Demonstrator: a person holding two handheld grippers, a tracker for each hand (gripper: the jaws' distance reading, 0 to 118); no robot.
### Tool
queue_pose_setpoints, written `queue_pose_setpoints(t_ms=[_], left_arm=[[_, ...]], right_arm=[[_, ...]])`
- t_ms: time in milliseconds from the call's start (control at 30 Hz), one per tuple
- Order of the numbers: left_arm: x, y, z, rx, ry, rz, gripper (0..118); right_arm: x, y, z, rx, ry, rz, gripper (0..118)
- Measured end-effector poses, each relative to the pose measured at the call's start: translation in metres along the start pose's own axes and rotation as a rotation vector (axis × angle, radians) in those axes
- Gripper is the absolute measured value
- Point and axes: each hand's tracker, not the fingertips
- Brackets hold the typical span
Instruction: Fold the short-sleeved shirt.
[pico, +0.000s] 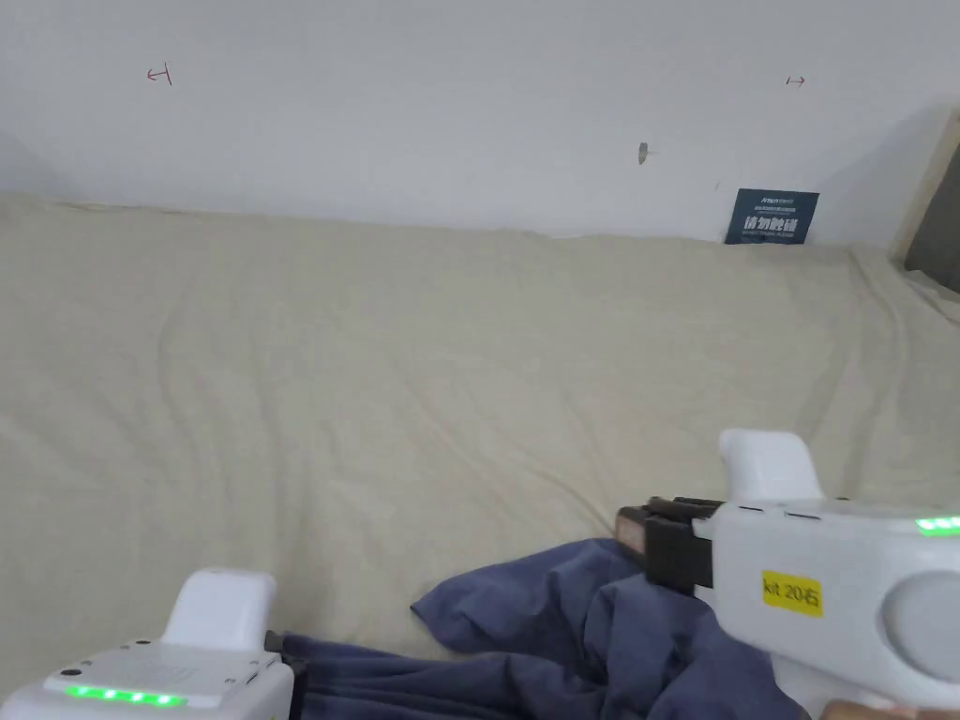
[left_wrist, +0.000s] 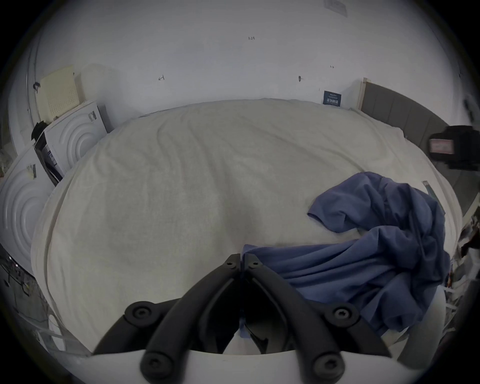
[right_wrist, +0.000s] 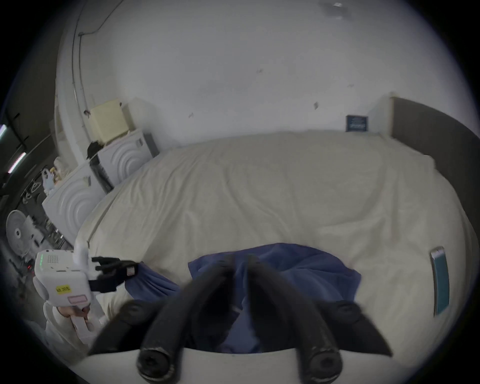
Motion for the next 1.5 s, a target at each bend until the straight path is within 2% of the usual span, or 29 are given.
queue_pose_setpoints(t_ms=[33, 67, 100, 133, 267, 300, 400, 433, 500, 533, 567, 600, 633, 667, 700, 733, 767, 800, 933, 1033, 1200, 1300, 1367, 1500], left_arm=[[-0.002, 0.000, -0.001, 0.000, -0.005, 0.003, 0], [-0.002, 0.000, -0.002, 0.002, -0.006, 0.001, 0], [-0.002, 0.000, -0.002, 0.001, -0.010, -0.006, 0], [-0.003, -0.001, -0.003, 0.003, -0.013, -0.019, 0], [0.003, 0.001, 0.001, 0.002, -0.010, -0.046, 0], [0.003, 0.002, 0.001, -0.001, -0.010, -0.046, 0], [0.001, 0.002, 0.000, -0.007, -0.019, -0.038, 0], [0.000, 0.002, -0.001, -0.006, -0.024, -0.030, 0], [-0.001, 0.004, -0.001, -0.012, -0.031, -0.020, 0], [-0.001, 0.004, -0.002, -0.014, -0.032, -0.020, 0], [-0.001, 0.005, -0.002, -0.021, -0.030, -0.021, 0], [0.001, 0.005, -0.001, -0.019, -0.028, -0.024, 0], [0.002, 0.005, -0.001, -0.020, -0.024, -0.027, 0], [0.003, 0.006, 0.000, -0.025, -0.021, -0.032, 0], [0.004, 0.006, 0.000, -0.022, -0.015, -0.038, 0], [0.003, 0.006, 0.000, -0.019, -0.015, -0.034, 0], [0.003, 0.006, 0.000, -0.023, -0.016, -0.026, 0], [0.003, 0.006, 0.001, -0.019, -0.016, -0.023, 0], [-0.002, 0.007, 0.010, -0.008, -0.021, -0.004, 0], [-0.001, 0.011, 0.022, 0.003, -0.033, -0.034, 0], [-0.003, 0.030, 0.055, 0.090, -0.033, -0.013, 0], [-0.004, 0.044, 0.083, 0.165, -0.026, -0.024, 0], [-0.006, 0.056, 0.101, 0.215, 0.004, -0.036, 0], [-0.018, 0.082, 0.128, 0.307, 0.083, -0.045, 0]], right_arm=[[0.007, 0.008, -0.014, -0.087, 0.034, 0.024, 28], [0.015, 0.014, -0.031, -0.117, 0.031, 0.001, 66], [0.022, 0.017, -0.043, -0.143, 0.018, -0.008, 90], [0.030, 0.022, -0.053, -0.163, 0.003, -0.023, 96], [0.060, 0.037, -0.099, -0.275, 0.001, -0.102, 96], [0.065, 0.039, -0.111, -0.315, -0.003, -0.099, 96], [0.076, 0.038, -0.149, -0.409, -0.144, -0.050, 96], [0.075, 0.034, -0.160, -0.458, -0.157, -0.021, 96], [0.071, 0.025, -0.173, -0.505, -0.123, 0.007, 96], [0.066, 0.024, -0.174, -0.491, -0.171, 0.057, 95], [0.059, 0.025, -0.172, -0.477, -0.209, 0.048, 92], [0.052, 0.025, -0.167, -0.469, -0.229, 0.040, 82], [0.046, 0.026, -0.166, -0.468, -0.226, 0.067, 67], [0.044, 0.026, -0.164, -0.457, -0.213, 0.102, 40], [0.043, 0.026, -0.162, -0.453, -0.181, 0.110, 6], [0.040, 0.027, -0.160, -0.455, -0.176, 0.086, 3], [0.038, 0.028, -0.161, -0.462, -0.148, 0.041, 3], [0.041, 0.028, -0.162, -0.461, -0.186, 0.040, 3], [0.044, 0.033, -0.154, -0.432, -0.167, 0.007, 3], [0.046, 0.048, -0.117, -0.368, -0.088, -0.053, 3], [0.042, 0.074, -0.057, -0.215, -0.130, -0.027, 3], [0.039, 0.095, -0.004, -0.113, -0.112, -0.061, 3], [0.038, 0.106, 0.030, -0.044, -0.148, -0.040, 3], [0.046, 0.131, 0.098, 0.076, -0.208, -0.049, 3]])
